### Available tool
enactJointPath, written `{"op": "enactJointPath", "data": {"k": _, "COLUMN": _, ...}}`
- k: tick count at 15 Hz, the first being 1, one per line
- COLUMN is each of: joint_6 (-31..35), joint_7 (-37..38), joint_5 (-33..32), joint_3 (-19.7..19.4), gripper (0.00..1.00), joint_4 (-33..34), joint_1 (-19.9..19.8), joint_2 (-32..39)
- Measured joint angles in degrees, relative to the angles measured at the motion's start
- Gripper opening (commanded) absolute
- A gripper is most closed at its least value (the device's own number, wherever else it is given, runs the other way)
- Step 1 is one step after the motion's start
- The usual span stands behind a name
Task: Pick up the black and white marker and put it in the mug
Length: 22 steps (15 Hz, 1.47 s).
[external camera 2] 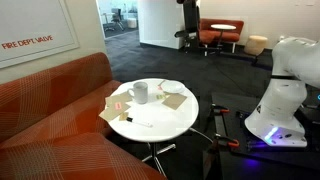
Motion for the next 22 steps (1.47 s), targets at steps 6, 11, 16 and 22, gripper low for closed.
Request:
{"op": "enactJointPath", "data": {"k": 6, "joint_6": 0.0, "joint_7": 0.0, "joint_5": 0.0, "joint_3": 0.0, "gripper": 1.0, "joint_4": 0.0, "joint_1": 0.0, "joint_2": 0.0}}
{"op": "enactJointPath", "data": {"k": 11, "joint_6": 2.55, "joint_7": 0.16, "joint_5": -1.91, "joint_3": 0.6, "gripper": 1.0, "joint_4": -1.43, "joint_1": -0.11, "joint_2": 0.01}}
{"op": "enactJointPath", "data": {"k": 16, "joint_6": 12.04, "joint_7": 3.59, "joint_5": -6.89, "joint_3": 3.18, "gripper": 1.0, "joint_4": -8.0, "joint_1": -0.14, "joint_2": 0.28}}
{"op": "enactJointPath", "data": {"k": 22, "joint_6": 23.27, "joint_7": 3.42, "joint_5": -8.49, "joint_3": 3.89, "gripper": 1.0, "joint_4": -15.51, "joint_1": -0.13, "joint_2": 2.82}}
